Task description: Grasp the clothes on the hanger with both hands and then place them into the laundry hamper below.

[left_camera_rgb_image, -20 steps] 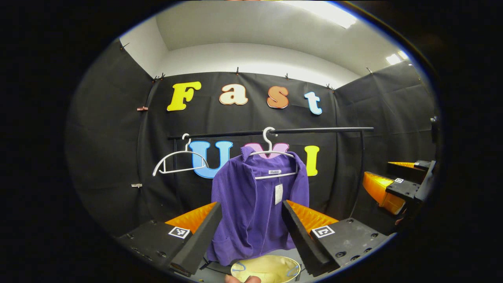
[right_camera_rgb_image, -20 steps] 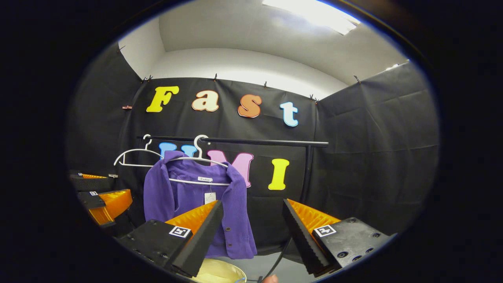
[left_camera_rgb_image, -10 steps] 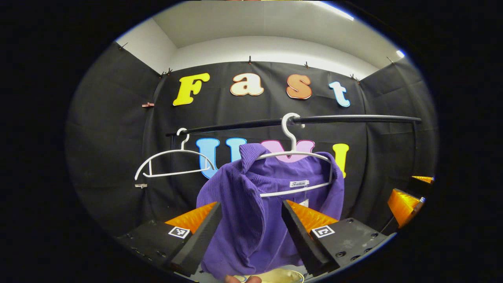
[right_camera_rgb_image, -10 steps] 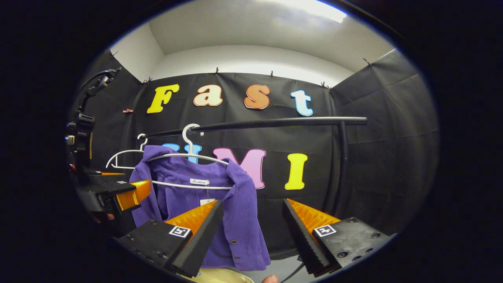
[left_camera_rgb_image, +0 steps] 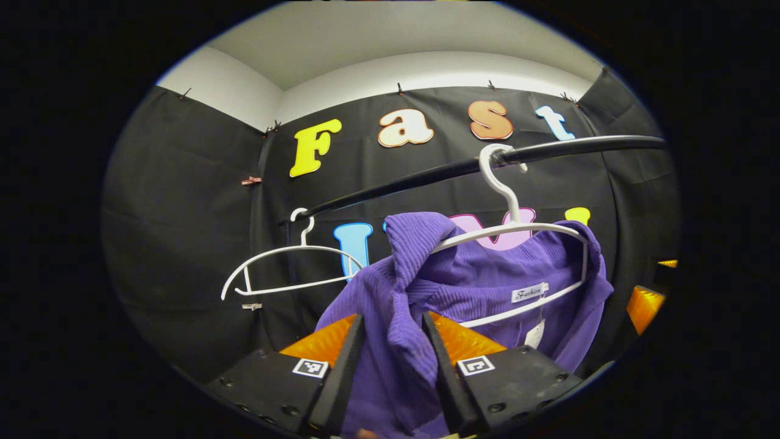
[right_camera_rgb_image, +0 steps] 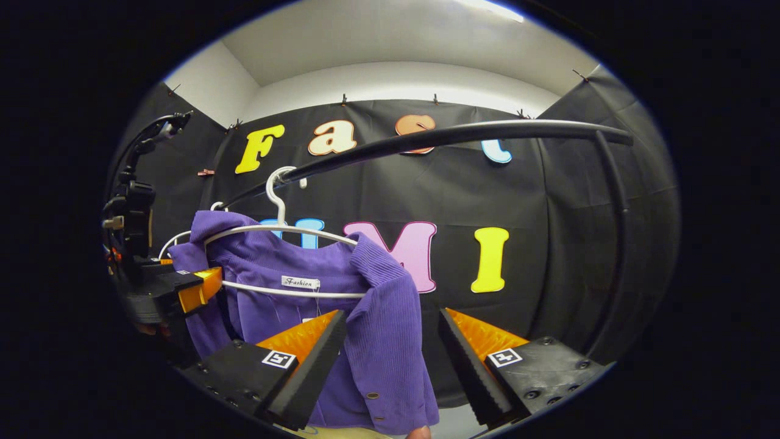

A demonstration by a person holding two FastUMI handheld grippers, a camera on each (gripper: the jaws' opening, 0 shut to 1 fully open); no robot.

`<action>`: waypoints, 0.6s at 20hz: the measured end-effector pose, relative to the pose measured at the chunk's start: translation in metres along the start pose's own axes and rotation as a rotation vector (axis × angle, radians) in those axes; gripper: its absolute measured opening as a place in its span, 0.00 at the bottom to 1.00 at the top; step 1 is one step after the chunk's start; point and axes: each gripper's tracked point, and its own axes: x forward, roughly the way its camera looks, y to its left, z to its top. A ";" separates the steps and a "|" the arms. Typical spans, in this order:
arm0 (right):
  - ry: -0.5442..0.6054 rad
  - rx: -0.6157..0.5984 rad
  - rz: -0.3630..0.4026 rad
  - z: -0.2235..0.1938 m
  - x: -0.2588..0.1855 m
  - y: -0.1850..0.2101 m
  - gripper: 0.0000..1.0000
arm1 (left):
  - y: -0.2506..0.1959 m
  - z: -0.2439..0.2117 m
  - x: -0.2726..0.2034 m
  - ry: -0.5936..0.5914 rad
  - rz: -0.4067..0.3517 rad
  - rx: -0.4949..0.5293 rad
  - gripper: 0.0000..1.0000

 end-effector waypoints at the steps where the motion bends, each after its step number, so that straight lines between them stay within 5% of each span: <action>1: -0.009 0.014 0.012 -0.001 0.008 0.007 0.98 | 0.006 -0.003 0.002 0.006 0.021 0.007 0.51; 4: -0.005 0.040 0.016 -0.013 0.037 0.020 1.00 | 0.015 -0.010 0.000 0.040 0.051 -0.004 0.14; 5: 0.001 0.044 0.005 -0.018 0.047 0.021 0.98 | 0.013 -0.012 0.000 0.054 0.043 -0.006 0.09; 10: 0.008 0.044 -0.093 -0.035 0.093 0.010 1.00 | 0.011 -0.015 -0.003 0.079 0.014 0.038 0.08; 12: -0.022 0.007 -0.146 -0.034 0.105 -0.005 0.84 | 0.008 -0.017 -0.003 0.082 -0.004 0.045 0.08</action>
